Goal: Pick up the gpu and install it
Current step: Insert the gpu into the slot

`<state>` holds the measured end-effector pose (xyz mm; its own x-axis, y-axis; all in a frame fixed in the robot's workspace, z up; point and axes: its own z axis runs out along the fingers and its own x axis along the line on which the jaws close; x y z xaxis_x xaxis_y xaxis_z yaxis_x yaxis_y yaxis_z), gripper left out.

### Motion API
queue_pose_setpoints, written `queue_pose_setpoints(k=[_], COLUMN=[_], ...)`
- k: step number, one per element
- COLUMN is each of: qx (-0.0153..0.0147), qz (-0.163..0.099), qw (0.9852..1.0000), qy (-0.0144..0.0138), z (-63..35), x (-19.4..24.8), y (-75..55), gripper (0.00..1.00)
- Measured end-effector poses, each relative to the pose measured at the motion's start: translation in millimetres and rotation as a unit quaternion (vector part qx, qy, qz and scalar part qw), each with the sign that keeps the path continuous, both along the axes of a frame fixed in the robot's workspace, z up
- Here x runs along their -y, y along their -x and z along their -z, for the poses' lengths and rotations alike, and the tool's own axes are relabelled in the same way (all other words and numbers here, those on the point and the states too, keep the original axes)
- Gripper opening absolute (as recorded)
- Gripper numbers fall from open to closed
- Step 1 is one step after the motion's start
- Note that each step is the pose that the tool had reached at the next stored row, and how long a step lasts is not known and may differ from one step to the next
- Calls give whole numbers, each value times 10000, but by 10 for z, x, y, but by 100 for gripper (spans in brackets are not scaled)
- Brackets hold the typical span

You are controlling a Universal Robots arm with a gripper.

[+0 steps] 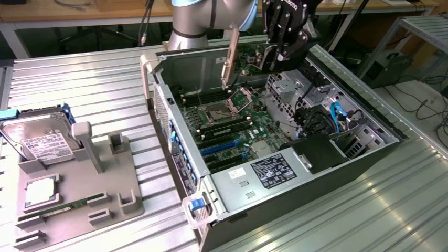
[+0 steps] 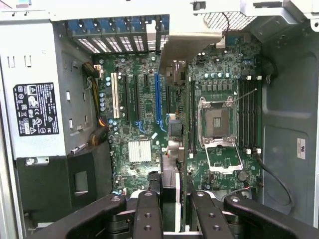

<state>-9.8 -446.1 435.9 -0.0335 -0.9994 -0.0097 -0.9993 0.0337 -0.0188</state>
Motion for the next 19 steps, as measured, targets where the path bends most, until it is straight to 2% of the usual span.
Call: queue_pose_setpoints(k=[5, 8, 9, 10, 12, 19], qx=[0, 0, 1, 2, -3, -3], qz=[-335, -655, -745, -812, -846, -847], qw=[9994, 9979, 9972, 9967, 9964, 9964], qy=[-4, -5, -28, -34, -36, -33], z=[18, 37, 50, 69, 97, 100], x=[0, 0, 1, 0, 1, 1], y=[3, 3, 4, 3, 3, 13], gripper=[28, 28, 28, 28, 28, 28])
